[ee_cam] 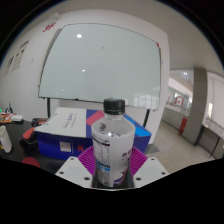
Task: Pour water
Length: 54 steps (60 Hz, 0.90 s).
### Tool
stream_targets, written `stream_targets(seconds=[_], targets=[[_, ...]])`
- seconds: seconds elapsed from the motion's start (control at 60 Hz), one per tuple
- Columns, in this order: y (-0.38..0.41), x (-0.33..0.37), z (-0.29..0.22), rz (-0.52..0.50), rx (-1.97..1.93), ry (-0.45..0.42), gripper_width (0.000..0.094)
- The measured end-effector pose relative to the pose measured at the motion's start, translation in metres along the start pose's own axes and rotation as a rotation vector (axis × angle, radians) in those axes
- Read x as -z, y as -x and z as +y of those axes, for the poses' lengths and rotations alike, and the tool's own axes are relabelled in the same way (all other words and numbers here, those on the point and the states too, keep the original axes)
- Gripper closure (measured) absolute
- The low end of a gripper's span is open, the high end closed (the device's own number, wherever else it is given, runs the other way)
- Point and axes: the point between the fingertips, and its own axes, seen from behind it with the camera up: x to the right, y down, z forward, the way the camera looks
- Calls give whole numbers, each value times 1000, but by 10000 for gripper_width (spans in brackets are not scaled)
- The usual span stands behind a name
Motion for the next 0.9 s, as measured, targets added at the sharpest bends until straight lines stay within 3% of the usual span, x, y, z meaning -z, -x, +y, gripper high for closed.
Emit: stream_targets(seconds=[0.233,0.35,0.467,0.583,0.717,0.9], targets=[[14,63,-125,207,356,-144,545],[65,104,-190,316,672,-243,546],[139,118,-226,341,1019,-316,548],[223,113,-221,279,1351,-374,550],[300,89,-169,155,1683,-391,547],[342,73,-110,49,1947,-385,545]])
